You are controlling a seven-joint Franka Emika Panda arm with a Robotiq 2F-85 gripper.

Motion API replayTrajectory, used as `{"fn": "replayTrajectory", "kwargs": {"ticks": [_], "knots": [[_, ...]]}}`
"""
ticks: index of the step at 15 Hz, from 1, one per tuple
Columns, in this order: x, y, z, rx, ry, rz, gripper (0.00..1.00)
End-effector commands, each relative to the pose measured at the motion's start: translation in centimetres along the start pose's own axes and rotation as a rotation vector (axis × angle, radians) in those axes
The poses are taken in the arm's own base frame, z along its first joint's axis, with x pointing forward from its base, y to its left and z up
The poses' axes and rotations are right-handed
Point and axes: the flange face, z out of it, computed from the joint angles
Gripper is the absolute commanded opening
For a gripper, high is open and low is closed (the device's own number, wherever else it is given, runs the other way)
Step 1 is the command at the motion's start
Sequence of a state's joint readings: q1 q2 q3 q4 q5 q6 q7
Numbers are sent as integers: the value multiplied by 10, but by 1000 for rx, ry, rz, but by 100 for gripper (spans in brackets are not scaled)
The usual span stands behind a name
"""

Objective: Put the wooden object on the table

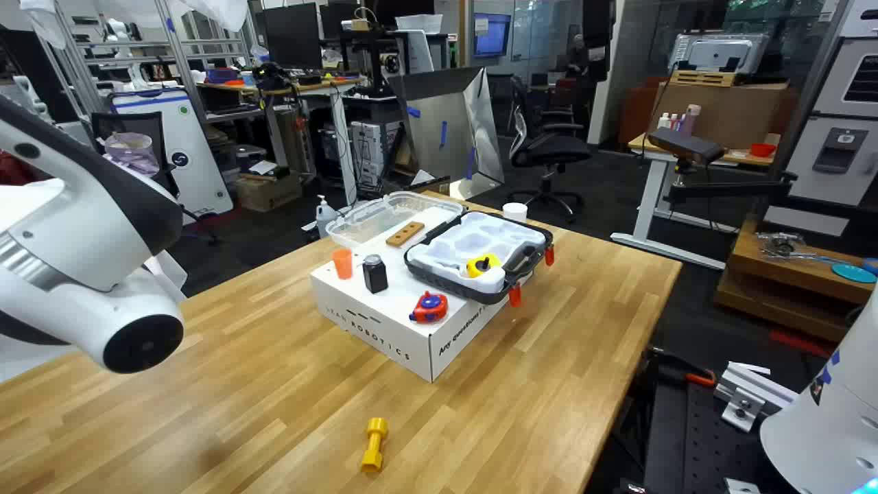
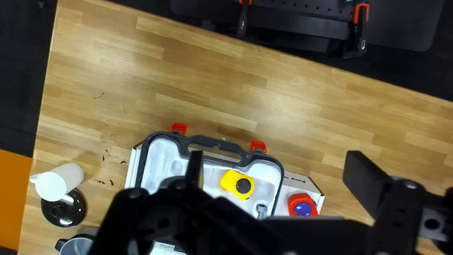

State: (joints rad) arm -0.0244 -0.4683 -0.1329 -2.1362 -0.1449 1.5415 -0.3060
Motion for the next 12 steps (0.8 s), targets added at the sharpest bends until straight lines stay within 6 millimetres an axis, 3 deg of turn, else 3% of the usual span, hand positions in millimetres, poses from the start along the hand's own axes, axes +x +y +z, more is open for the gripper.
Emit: {"fn": "replayTrajectory", "kwargs": {"ticks": [1, 8, 12], "knots": [[0, 0, 0, 0, 0, 0, 100], [0, 0, -1, 0, 0, 1, 100], [21, -7, -2, 15, -9, 1, 100]]}}
